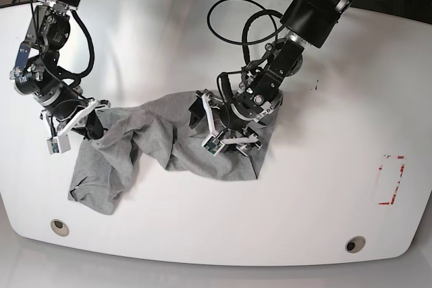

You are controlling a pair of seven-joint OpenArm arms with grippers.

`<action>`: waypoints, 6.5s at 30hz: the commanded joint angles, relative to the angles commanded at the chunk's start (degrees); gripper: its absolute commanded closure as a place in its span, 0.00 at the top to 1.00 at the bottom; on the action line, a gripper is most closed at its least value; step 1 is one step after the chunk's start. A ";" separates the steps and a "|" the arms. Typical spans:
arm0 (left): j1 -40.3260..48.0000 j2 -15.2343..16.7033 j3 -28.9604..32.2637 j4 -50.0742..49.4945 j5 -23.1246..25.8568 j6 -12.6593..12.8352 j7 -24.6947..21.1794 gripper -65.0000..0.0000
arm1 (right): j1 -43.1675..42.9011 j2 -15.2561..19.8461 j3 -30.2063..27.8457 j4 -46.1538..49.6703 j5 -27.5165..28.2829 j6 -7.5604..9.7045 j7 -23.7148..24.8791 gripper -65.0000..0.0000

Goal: Layout the t-shirt on the table in an organized manner, then fold the t-shirt properly
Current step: 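Drag the shirt with the left gripper toward the red marker, then lift the shirt with both grippers and shake it out over the table, then lower the shirt onto the table, left gripper moving toward the shirt middle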

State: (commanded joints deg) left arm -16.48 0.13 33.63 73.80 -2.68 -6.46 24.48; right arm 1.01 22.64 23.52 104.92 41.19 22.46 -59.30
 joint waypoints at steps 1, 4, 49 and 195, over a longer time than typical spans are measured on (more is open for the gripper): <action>0.00 0.00 -0.09 0.00 0.00 0.00 0.00 0.81 | 0.00 0.00 0.00 0.00 0.00 0.00 0.00 0.00; 0.09 -0.62 -0.18 -0.44 0.18 0.18 0.00 0.81 | 0.00 0.00 0.00 0.00 0.00 0.00 0.00 0.00; 0.00 -1.41 -10.29 -1.14 0.18 0.35 -4.13 0.04 | 0.00 0.00 0.09 -0.09 0.00 0.00 0.00 0.00; 10.99 -7.30 -50.81 28.31 0.26 -31.30 21.36 0.71 | -19.69 -3.16 4.31 5.98 13.71 -0.26 -7.65 0.00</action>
State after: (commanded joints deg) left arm -5.49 -7.16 -17.19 102.11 -2.42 -37.76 45.85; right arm -18.68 19.47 27.82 110.90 54.90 22.20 -66.95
